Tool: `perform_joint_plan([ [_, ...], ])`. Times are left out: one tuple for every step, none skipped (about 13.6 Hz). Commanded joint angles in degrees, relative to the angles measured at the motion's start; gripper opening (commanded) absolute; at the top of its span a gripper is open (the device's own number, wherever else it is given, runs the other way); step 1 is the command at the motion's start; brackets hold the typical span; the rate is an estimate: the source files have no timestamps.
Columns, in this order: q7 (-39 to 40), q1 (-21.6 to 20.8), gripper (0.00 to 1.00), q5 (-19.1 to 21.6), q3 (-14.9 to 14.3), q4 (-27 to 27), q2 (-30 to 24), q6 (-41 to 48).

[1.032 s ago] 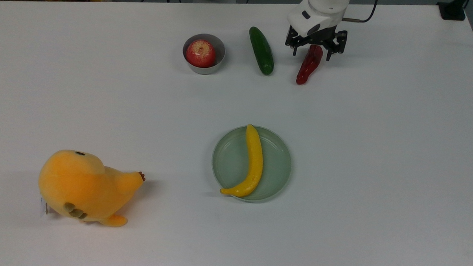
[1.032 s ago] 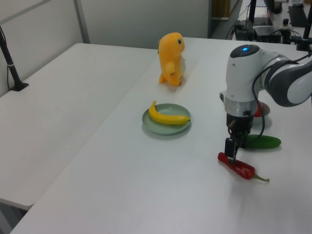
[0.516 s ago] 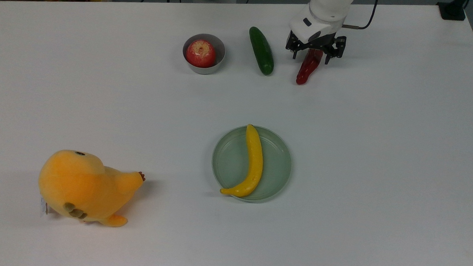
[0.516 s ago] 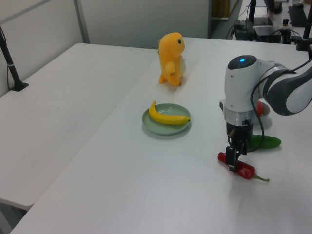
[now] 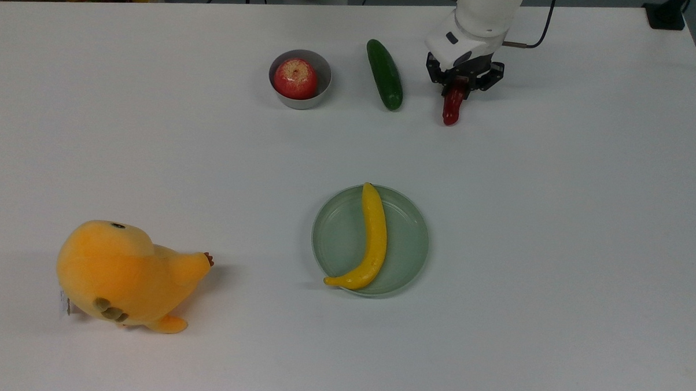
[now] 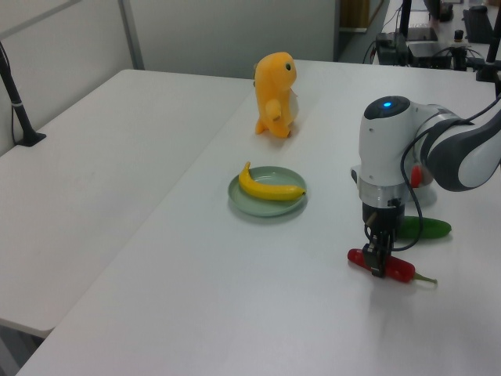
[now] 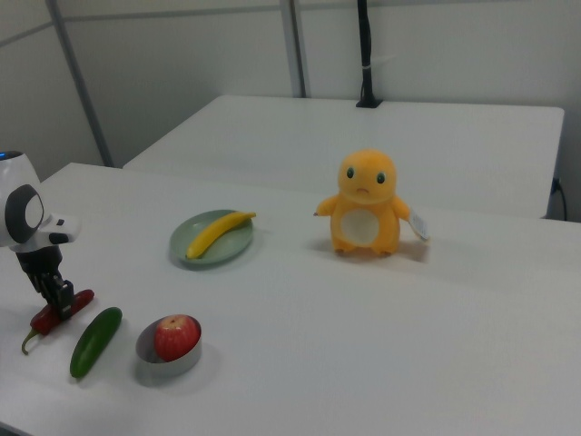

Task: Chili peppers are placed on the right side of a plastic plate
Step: 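Lift the red chili pepper up off the table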

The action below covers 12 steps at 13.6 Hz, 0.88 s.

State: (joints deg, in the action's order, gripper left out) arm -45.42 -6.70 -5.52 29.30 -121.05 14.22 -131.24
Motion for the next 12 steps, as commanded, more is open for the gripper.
perform_joint_plan([
  [-1.5, -0.3, 0.12, -1.0, -0.1, -0.5, -0.3, -1.3],
  [-1.5, -0.2, 0.12, -1.0, -0.1, -0.3, -0.5, -0.9],
  [-1.4, -0.2, 0.12, -1.0, -0.1, -0.2, -0.9, -0.6],
  [-1.3, 0.1, 0.12, -1.0, -0.1, -0.2, -1.3, -0.5],
  [-1.2, 0.2, 0.12, -1.1, -0.1, 0.2, -2.0, 0.4],
  [-1.0, 0.2, 0.12, -1.1, -0.1, 1.2, -2.4, 2.5],
  [-0.2, 0.2, 0.12, -1.1, -0.1, 2.8, -3.0, 5.8],
  [0.7, 0.0, 0.12, -1.1, -0.1, 4.8, -3.3, 8.9],
  [1.5, 0.1, 0.12, -1.0, 0.0, 7.8, -3.9, 13.2],
  [2.1, 0.0, 0.12, -0.5, 0.0, 11.2, -4.2, 16.9],
  [2.7, 0.1, 0.12, -0.2, 0.0, 14.1, -4.4, 20.8],
  [3.6, 0.1, 0.12, 0.0, 0.0, 16.3, -4.6, 23.6],
])
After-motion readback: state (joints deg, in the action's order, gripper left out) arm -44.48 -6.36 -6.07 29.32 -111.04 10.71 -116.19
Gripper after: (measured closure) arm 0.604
